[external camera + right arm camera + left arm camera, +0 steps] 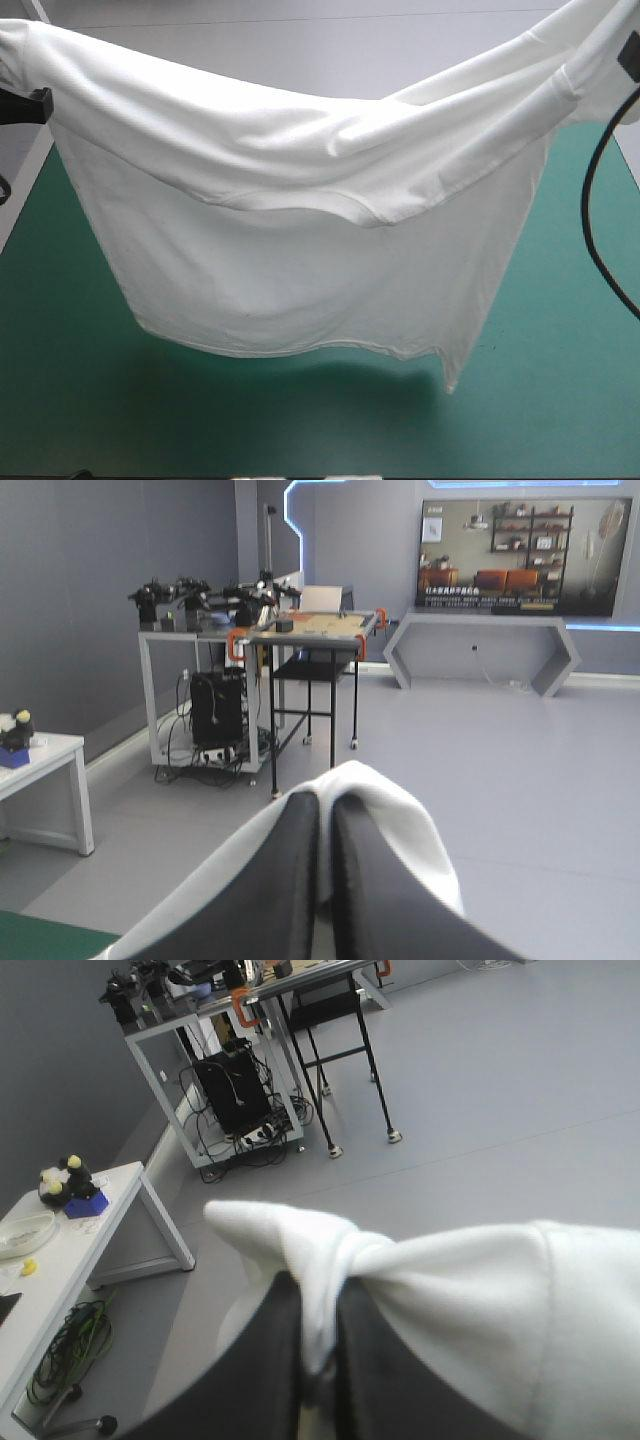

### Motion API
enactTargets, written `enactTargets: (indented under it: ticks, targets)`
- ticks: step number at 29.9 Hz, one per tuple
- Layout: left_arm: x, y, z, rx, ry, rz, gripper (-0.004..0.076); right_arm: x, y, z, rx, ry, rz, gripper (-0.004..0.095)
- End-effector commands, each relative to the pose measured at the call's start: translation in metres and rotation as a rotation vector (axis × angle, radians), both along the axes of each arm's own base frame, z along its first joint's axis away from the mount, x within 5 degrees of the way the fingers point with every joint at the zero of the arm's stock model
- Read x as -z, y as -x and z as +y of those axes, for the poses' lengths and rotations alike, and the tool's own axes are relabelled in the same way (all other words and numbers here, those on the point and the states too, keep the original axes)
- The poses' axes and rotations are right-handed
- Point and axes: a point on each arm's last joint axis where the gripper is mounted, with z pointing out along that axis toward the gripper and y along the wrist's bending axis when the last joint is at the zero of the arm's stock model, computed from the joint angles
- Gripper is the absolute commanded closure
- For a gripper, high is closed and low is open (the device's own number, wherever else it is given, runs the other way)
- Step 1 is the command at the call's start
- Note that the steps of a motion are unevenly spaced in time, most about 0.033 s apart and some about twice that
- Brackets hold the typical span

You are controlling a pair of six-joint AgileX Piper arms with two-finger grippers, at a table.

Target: Fold the cloth

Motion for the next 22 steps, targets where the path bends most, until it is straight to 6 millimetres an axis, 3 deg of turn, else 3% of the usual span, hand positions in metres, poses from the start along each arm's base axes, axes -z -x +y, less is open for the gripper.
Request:
enactTargets:
  ticks: [1, 6, 11, 17, 22]
  targets:
    - [-0.017, 0.013, 0.007, 0.002, -0.004, -0.145, 0.0733, -0.017, 0.019, -0.004, 0.020, -0.021, -0.157, 0.0927]
    - [-0.009, -0.003, -0.003, 0.013, -0.028, -0.100, 0.0733, -0.009, 0.000, -0.001, 0.016, -0.005, -0.071, 0.0927]
    - [0.011, -0.038, -0.025, 0.039, -0.073, -0.003, 0.0733, 0.008, -0.042, 0.005, 0.015, 0.027, 0.075, 0.0927]
    - [0.058, -0.092, -0.061, 0.120, -0.096, 0.156, 0.0733, 0.045, -0.114, 0.015, 0.015, 0.068, 0.241, 0.0927]
    - [0.101, -0.146, -0.070, 0.188, 0.010, 0.229, 0.0733, 0.094, -0.187, 0.025, 0.019, 0.090, 0.344, 0.0927]
